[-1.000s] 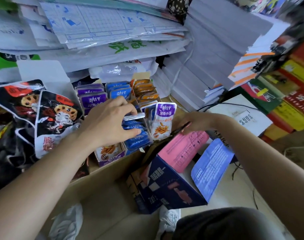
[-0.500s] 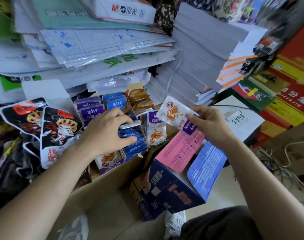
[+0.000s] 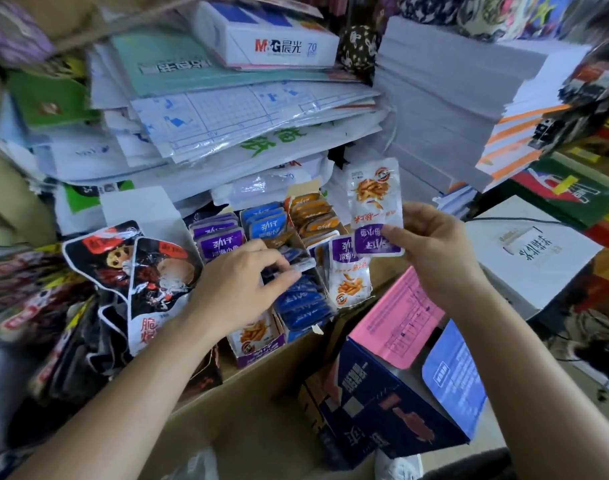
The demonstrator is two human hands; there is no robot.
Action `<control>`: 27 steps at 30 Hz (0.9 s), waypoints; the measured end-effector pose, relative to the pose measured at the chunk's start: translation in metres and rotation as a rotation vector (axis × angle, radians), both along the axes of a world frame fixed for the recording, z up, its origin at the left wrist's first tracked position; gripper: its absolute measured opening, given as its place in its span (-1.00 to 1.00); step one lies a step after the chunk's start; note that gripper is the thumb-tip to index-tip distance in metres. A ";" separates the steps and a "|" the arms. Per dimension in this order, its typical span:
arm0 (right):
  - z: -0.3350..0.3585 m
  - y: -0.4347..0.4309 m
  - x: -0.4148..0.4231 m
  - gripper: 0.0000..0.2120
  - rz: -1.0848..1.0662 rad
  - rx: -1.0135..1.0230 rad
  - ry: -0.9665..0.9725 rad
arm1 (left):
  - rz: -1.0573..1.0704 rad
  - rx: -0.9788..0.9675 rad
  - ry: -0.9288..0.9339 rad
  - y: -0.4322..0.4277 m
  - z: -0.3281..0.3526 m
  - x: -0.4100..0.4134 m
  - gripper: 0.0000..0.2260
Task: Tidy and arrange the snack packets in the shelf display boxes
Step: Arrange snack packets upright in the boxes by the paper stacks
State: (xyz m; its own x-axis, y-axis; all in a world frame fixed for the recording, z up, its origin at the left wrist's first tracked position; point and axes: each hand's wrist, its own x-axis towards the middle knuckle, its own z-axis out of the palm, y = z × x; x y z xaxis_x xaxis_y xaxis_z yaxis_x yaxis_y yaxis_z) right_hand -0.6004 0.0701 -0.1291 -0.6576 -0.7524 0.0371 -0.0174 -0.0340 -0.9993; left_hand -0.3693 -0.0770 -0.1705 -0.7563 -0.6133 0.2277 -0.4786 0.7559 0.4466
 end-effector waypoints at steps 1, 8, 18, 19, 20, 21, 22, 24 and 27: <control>0.003 -0.001 -0.001 -0.79 -0.053 0.007 0.062 | 0.006 -0.004 0.013 0.000 0.000 -0.001 -0.70; 0.003 -0.003 0.000 -0.86 -0.023 0.003 0.206 | 0.054 -0.036 0.091 -0.013 0.002 -0.004 -0.85; -0.007 0.003 0.032 -0.77 0.197 0.095 0.430 | 0.170 0.066 0.254 -0.037 0.020 0.010 -0.85; -0.008 0.004 0.035 -0.75 0.203 0.094 0.503 | 0.180 0.054 0.260 -0.038 0.025 0.016 -0.86; -0.009 0.004 0.038 -0.74 0.219 0.092 0.590 | 0.188 0.027 0.263 -0.037 0.029 0.023 -0.86; -0.009 0.004 0.042 -0.73 0.238 0.087 0.673 | 0.195 -0.010 0.261 -0.034 0.034 0.030 -0.87; -0.007 0.004 0.048 -0.72 0.252 0.077 0.750 | 0.203 -0.052 0.255 -0.030 0.038 0.037 -0.86; -0.005 0.002 0.062 -0.69 0.249 0.053 0.901 | 0.229 -0.125 0.234 -0.023 0.043 0.049 -0.85; -0.008 -0.009 0.085 -0.67 0.276 -0.031 1.090 | 0.236 -0.140 0.155 -0.016 0.046 0.060 -0.83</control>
